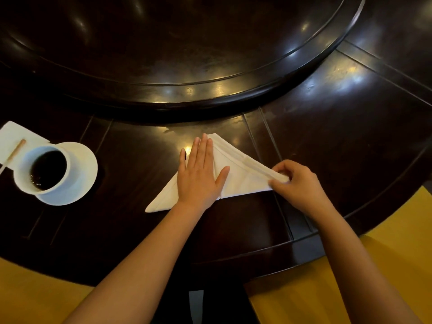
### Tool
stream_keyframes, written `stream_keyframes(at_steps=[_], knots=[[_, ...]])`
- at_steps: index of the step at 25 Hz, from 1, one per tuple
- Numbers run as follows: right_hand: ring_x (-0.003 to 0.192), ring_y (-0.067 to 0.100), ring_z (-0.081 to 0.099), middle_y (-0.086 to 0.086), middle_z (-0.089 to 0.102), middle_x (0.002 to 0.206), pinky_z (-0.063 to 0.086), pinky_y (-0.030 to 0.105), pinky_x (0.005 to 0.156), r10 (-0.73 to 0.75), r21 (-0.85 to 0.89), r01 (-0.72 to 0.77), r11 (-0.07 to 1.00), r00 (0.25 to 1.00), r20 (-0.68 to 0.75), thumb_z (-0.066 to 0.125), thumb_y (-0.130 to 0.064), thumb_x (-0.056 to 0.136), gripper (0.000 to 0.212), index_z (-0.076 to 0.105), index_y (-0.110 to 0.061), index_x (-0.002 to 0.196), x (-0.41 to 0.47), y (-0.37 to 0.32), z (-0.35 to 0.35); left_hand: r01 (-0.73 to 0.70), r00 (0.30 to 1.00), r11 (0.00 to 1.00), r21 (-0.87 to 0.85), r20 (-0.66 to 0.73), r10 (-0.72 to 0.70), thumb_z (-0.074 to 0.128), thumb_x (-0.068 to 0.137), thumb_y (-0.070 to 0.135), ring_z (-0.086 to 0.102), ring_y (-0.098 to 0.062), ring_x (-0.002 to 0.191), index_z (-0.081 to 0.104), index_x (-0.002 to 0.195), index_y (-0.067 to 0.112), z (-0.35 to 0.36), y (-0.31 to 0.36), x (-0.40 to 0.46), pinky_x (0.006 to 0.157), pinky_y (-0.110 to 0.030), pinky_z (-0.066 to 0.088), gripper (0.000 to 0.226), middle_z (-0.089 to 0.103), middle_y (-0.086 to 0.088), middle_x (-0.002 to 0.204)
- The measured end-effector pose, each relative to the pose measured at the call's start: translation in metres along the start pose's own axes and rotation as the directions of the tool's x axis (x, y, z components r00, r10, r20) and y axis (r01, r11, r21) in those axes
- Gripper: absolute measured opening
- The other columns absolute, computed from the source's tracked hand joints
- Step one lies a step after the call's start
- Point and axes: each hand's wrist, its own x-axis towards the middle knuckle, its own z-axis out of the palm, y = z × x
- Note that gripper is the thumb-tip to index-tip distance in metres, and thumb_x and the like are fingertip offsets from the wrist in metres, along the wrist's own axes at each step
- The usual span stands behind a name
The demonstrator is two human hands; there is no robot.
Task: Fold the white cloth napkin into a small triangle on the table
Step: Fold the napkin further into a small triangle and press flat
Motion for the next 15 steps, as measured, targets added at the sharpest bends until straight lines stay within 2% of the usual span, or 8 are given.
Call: stream_keyframes(at_steps=[2, 3, 5, 7, 8, 10, 12, 15], knots=[[0.069, 0.007, 0.058, -0.009, 0.062, 0.079, 0.046, 0.018, 0.056, -0.025, 0.127, 0.042, 0.991, 0.991, -0.134, 0.066, -0.014, 0.080, 0.014, 0.060, -0.023, 0.087, -0.006, -0.006, -0.003, 0.006, 1.000, 0.993, -0.119, 0.028, -0.003, -0.008, 0.081, 0.063, -0.011, -0.015, 0.143, -0.009, 0.148, 0.015, -0.007, 0.006, -0.001, 0.116, -0.041, -0.005, 0.082, -0.011, 0.000, 0.157], [0.068, 0.008, 0.058, -0.008, 0.062, 0.079, 0.047, 0.019, 0.055, -0.031, 0.173, 0.064, 0.983, 0.982, -0.187, 0.065, -0.013, 0.081, 0.015, 0.060, -0.024, 0.088, -0.008, -0.009, -0.003, 0.016, 0.999, 0.960, -0.279, 0.039, -0.005, -0.004, 0.085, 0.060, -0.008, -0.014, 0.143, -0.003, 0.149, 0.014, -0.017, 0.007, -0.001, 0.117, -0.038, -0.003, 0.078, -0.007, -0.001, 0.158], [0.069, 0.014, 0.059, -0.006, 0.063, 0.080, 0.051, 0.024, 0.057, -0.050, 0.213, 0.109, 0.971, 0.963, -0.264, 0.064, -0.011, 0.082, 0.015, 0.060, -0.023, 0.090, -0.009, -0.015, -0.005, 0.071, 0.997, 0.756, -0.650, 0.019, -0.077, 0.011, 0.099, 0.044, 0.016, -0.014, 0.142, 0.022, 0.147, 0.010, -0.046, -0.001, 0.002, 0.114, -0.029, 0.013, 0.060, 0.020, -0.005, 0.156], [0.076, 0.016, 0.060, -0.007, 0.063, 0.084, 0.054, 0.031, 0.065, -0.092, 0.221, 0.164, 0.962, 0.949, -0.303, 0.064, -0.010, 0.082, 0.015, 0.061, -0.021, 0.092, -0.007, -0.021, -0.007, 0.145, 0.978, 0.549, -0.823, 0.036, -0.204, 0.019, 0.102, 0.039, 0.050, -0.018, 0.121, 0.052, 0.129, 0.012, -0.076, -0.022, 0.009, 0.097, -0.027, 0.036, 0.051, 0.056, -0.006, 0.130], [0.077, 0.016, 0.061, -0.006, 0.064, 0.085, 0.055, 0.033, 0.068, -0.126, 0.214, 0.199, 0.956, 0.941, -0.313, 0.064, -0.009, 0.082, 0.016, 0.061, -0.020, 0.093, -0.005, -0.024, -0.008, 0.224, 0.968, 0.444, -0.867, 0.144, -0.208, 0.016, 0.101, 0.044, 0.059, -0.018, 0.108, 0.061, 0.117, 0.012, -0.089, -0.034, 0.014, 0.090, -0.028, 0.043, 0.058, 0.064, -0.005, 0.116], [0.079, 0.016, 0.062, -0.005, 0.064, 0.088, 0.056, 0.033, 0.070, -0.196, 0.186, 0.264, 0.946, 0.928, -0.318, 0.064, -0.008, 0.082, 0.018, 0.061, -0.020, 0.094, -0.003, -0.031, -0.008, 0.415, 0.908, 0.306, -0.857, 0.413, -0.073, 0.010, 0.097, 0.054, 0.067, -0.019, 0.094, 0.066, 0.103, 0.011, -0.105, -0.049, 0.026, 0.085, -0.031, 0.050, 0.071, 0.070, -0.007, 0.102], [0.080, 0.016, 0.061, -0.003, 0.063, 0.089, 0.056, 0.031, 0.070, -0.251, 0.151, 0.311, 0.938, 0.913, -0.323, 0.065, -0.008, 0.081, 0.019, 0.061, -0.022, 0.094, -0.002, -0.038, -0.006, 0.516, 0.831, 0.321, -0.794, 0.555, 0.036, 0.012, 0.096, 0.058, 0.069, -0.020, 0.092, 0.066, 0.101, 0.007, -0.104, -0.052, 0.037, 0.083, -0.032, 0.052, 0.074, 0.072, -0.010, 0.100], [0.080, 0.013, 0.060, -0.001, 0.062, 0.090, 0.054, 0.030, 0.068, -0.352, 0.081, 0.398, 0.914, 0.875, -0.332, 0.065, -0.007, 0.081, 0.020, 0.061, -0.021, 0.094, -0.004, -0.046, 0.000, 0.552, 0.787, 0.363, -0.751, 0.613, 0.070, 0.015, 0.096, 0.058, 0.068, -0.020, 0.094, 0.065, 0.106, 0.005, -0.096, -0.050, 0.051, 0.085, -0.032, 0.052, 0.073, 0.071, -0.012, 0.103]])
